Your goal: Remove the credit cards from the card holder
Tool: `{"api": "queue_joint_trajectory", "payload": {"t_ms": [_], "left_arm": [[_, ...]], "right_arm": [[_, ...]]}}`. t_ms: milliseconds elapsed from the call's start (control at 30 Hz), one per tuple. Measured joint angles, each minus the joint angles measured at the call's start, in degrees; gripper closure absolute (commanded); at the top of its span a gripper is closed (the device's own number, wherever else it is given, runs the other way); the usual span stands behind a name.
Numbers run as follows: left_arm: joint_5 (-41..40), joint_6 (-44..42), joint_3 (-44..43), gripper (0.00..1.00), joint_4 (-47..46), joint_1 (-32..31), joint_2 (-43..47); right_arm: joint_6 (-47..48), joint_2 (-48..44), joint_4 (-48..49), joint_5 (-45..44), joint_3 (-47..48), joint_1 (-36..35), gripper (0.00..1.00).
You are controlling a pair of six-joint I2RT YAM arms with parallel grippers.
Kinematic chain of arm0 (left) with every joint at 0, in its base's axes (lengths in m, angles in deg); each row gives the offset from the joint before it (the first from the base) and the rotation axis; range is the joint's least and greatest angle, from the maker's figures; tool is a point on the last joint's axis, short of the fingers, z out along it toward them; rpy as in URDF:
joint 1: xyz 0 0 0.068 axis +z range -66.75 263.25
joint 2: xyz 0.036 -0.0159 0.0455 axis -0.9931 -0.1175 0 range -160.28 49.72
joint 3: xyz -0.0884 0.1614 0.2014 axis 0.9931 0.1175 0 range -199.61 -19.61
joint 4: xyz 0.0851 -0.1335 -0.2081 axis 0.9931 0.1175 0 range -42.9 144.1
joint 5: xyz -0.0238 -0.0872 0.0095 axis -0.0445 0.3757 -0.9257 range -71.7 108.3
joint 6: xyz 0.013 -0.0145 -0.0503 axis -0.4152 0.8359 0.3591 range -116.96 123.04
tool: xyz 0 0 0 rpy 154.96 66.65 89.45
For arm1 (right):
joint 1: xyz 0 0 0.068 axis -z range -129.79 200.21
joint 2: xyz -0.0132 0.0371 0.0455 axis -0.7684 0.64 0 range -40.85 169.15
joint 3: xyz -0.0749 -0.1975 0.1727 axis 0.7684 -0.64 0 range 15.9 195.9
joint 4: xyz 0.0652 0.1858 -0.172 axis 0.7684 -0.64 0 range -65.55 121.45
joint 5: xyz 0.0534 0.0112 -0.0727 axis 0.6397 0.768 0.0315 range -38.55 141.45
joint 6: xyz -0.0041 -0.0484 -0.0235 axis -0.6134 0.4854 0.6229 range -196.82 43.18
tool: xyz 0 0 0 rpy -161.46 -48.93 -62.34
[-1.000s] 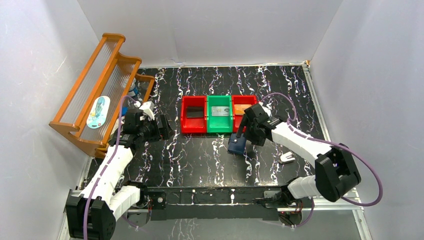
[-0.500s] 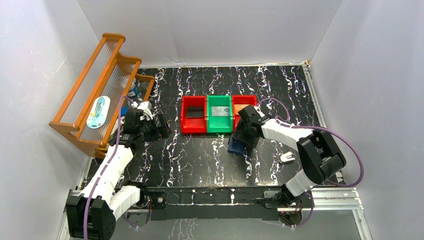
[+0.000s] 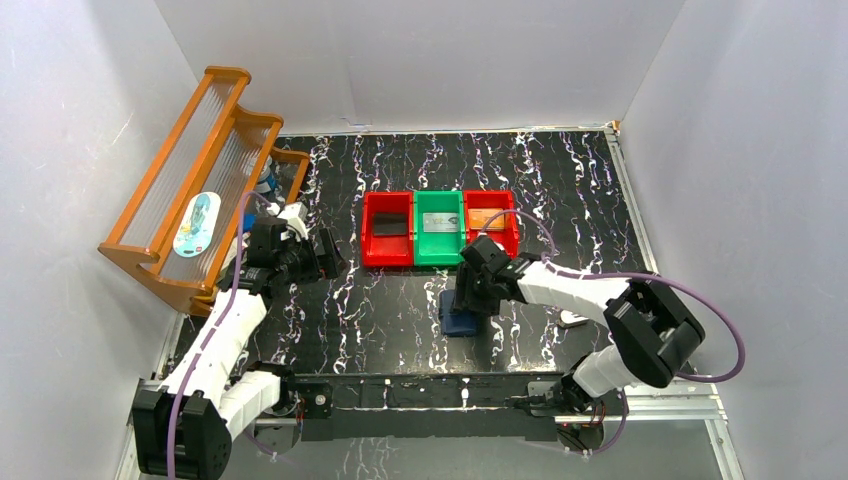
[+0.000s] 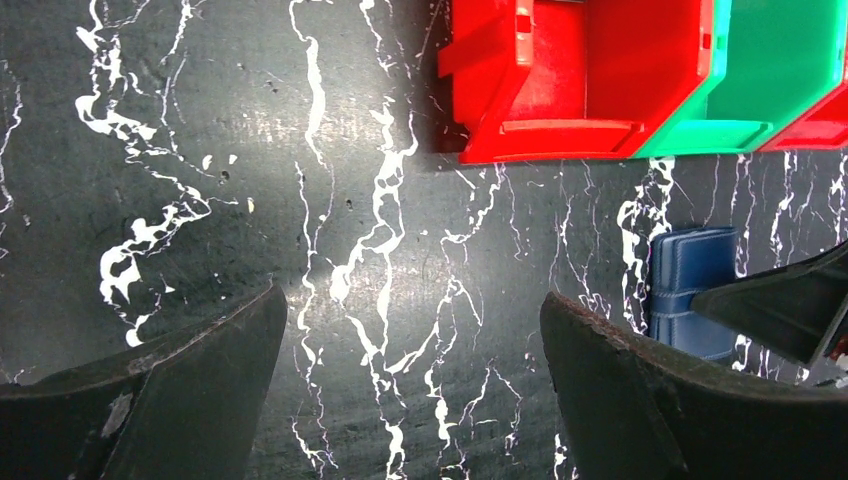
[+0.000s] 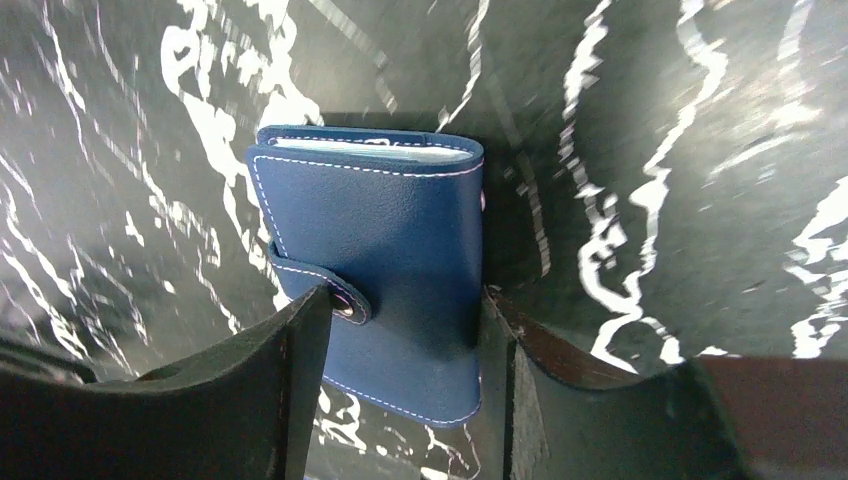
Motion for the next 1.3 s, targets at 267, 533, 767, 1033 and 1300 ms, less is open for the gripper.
{"api": "queue_joint_trajectory", "payload": {"t_ms": [267, 533, 767, 1033, 1300], "left_arm": [[3.2, 0.2, -0.6, 0.02, 0.7, -0.1, 0.0], [14.8, 4.8, -0.7, 0.06, -2.6, -0.2, -1.4], [23.8, 6.9, -1.6, 0.14, -6.6, -11.1, -6.3], [18.8, 7.1, -8.2, 0.24, -6.9, -29.3, -18.3], [8.2, 6.5, -18.8, 0.33, -0.7, -41.1, -35.5]], "right_arm": [[1.1, -2.4, -4.7, 0.8, 0.8, -4.9, 0.19], [-5.2, -10.4, -6.3, -5.2, 1.3, -4.7, 0.3], [-9.3, -15.1, -1.9, -2.0, -9.3, -1.6, 0.39], [-12.9, -16.8, 9.7, 7.1, -17.5, 2.3, 0.5], [-16.4, -14.1, 19.1, 12.9, -21.1, 2.5, 0.63]]}}
